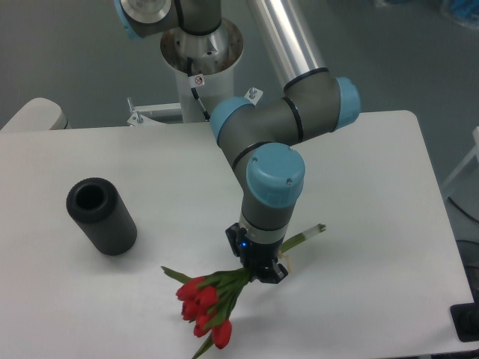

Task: Insert the flowers into the vase
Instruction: 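Carry the red tulip bunch in the gripper toward the black vase, then lift the tulips and position the stems above the vase opening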

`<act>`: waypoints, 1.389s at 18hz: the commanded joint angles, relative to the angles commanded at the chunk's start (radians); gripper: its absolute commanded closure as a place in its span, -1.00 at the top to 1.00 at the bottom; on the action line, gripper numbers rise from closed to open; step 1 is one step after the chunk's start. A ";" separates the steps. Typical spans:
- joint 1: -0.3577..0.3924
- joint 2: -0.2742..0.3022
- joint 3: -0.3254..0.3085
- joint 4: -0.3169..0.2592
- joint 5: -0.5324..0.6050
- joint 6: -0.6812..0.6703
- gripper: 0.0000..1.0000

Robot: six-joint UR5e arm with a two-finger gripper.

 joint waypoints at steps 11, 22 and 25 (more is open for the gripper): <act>0.008 0.052 -0.012 0.000 -0.525 -0.153 -0.90; 0.006 0.158 -0.063 0.012 -0.831 -0.215 -0.89; 0.005 0.193 -0.112 0.018 -0.921 -0.210 -0.88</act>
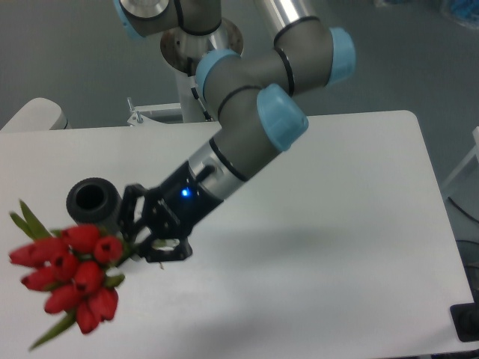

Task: Insert the flowers into the vase
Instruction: 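Lift the tulips and position the stems above the vase opening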

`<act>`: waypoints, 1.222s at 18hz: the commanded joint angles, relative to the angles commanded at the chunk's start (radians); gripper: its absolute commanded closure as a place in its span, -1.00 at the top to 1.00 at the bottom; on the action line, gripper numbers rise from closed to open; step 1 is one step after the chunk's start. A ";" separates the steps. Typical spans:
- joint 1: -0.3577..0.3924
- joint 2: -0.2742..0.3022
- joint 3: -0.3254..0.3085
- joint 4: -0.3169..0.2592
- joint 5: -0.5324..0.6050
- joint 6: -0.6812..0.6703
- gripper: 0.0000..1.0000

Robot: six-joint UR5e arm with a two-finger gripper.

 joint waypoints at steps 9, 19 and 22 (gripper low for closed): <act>-0.011 0.120 -0.221 0.164 -0.123 0.003 -0.86; -0.052 0.149 -0.279 0.183 -0.134 0.021 -0.83; -0.057 0.164 -0.308 0.183 -0.134 0.041 -0.81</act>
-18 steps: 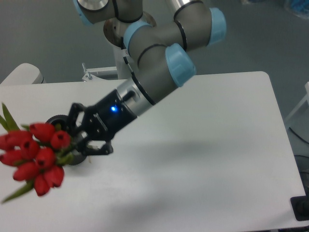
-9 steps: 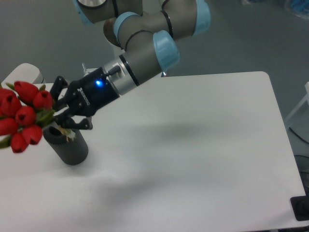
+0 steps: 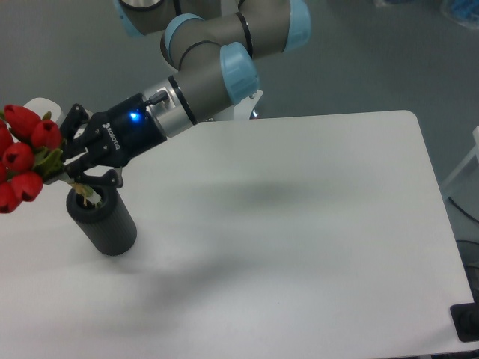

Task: Insert the flowers into the vase
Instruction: 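Lift the tulips and position the stems above the vase opening, then lower the tulip stems down into the black vase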

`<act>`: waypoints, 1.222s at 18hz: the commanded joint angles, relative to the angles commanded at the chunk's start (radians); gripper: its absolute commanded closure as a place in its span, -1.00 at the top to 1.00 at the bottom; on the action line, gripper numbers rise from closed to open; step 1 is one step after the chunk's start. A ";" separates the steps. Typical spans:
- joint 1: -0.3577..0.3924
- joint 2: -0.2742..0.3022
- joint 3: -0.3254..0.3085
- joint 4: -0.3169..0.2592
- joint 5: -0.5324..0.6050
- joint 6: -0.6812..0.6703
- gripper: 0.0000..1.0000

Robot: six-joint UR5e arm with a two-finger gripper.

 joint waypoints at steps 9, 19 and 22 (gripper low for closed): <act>-0.011 -0.015 -0.023 0.026 0.003 0.028 -0.79; -0.014 -0.029 -0.095 0.032 0.017 0.124 -0.77; -0.015 -0.037 -0.103 0.032 0.034 0.132 -0.74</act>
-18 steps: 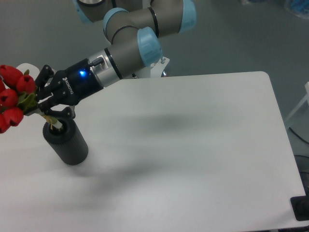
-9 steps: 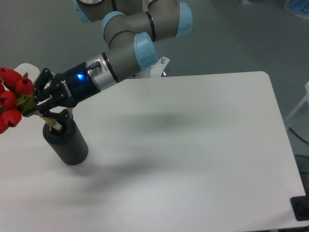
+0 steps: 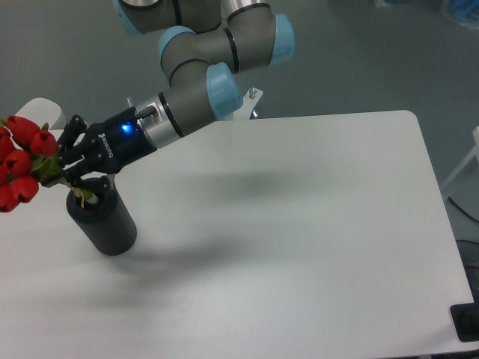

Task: Insert the flowers into the vase
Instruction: 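Lower the tulip stems down into the black vase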

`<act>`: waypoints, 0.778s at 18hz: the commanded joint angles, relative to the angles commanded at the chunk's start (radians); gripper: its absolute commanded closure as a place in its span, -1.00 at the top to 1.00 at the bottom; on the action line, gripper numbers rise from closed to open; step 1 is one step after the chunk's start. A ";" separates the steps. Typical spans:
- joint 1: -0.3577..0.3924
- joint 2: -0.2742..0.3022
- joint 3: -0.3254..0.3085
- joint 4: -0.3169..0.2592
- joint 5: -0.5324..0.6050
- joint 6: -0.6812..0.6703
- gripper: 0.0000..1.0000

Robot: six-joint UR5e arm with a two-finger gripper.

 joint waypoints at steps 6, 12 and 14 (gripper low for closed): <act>0.000 -0.031 -0.006 0.018 0.000 0.002 -0.67; -0.002 -0.061 -0.009 0.020 0.000 0.041 -0.61; -0.002 -0.064 -0.015 0.020 0.000 0.066 -0.59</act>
